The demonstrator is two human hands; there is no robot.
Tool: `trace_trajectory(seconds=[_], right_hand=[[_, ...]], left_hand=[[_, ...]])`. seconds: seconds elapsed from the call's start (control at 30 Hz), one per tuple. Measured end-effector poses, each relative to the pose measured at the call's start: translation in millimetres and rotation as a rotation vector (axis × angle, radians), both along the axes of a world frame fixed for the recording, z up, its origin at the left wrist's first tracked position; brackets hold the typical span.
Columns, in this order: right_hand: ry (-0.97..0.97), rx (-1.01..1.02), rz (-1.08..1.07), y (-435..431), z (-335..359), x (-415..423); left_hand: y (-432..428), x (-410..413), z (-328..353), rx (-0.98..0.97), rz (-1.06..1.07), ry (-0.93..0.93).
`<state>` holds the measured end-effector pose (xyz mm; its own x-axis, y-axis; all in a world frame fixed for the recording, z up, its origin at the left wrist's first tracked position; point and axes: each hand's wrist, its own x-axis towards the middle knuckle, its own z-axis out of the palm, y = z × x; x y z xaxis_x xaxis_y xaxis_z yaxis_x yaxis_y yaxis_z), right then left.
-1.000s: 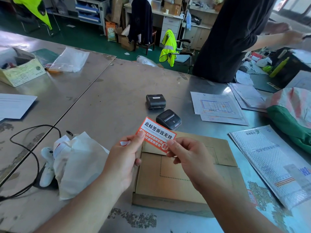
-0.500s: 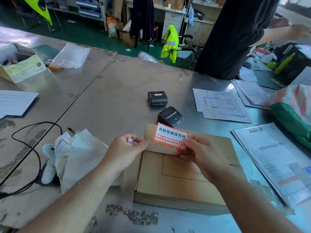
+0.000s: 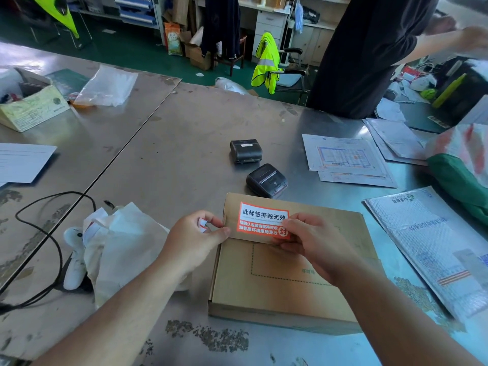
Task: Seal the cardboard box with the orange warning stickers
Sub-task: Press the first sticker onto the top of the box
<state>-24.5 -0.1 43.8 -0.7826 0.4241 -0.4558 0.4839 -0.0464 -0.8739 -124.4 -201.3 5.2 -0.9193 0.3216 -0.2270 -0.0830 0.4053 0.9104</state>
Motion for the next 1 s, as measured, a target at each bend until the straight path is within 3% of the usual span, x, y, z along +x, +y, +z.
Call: trace_trajectory(seconds=[0.13, 0.4, 0.57, 0.7, 1.0], right_hand=[[-0.011, 0.023, 0.011, -0.1, -1.5, 2.5], [-0.044, 0.194, 0.078, -9.5, 1.9, 6.2], [-0.037, 0.279, 0.062, -9.9, 2.0, 6.9], [-0.031, 0.285, 0.074, -8.6, -1.0, 5.7], [-0.064, 0.32, 0.096, -10.1, 5.7, 6.4]], left_hand=[[0.9, 4.2, 9.5, 0.09, 0.013, -0.054], [4.0, 1.8, 25.8, -0.064, -0.096, -0.024], [5.3, -1.7, 27.4, -0.049, -0.063, -0.078], [1.5, -2.6, 25.4, -0.142, -0.184, -0.017], [8.0, -1.5, 26.6, -0.201, -0.195, 0.029]])
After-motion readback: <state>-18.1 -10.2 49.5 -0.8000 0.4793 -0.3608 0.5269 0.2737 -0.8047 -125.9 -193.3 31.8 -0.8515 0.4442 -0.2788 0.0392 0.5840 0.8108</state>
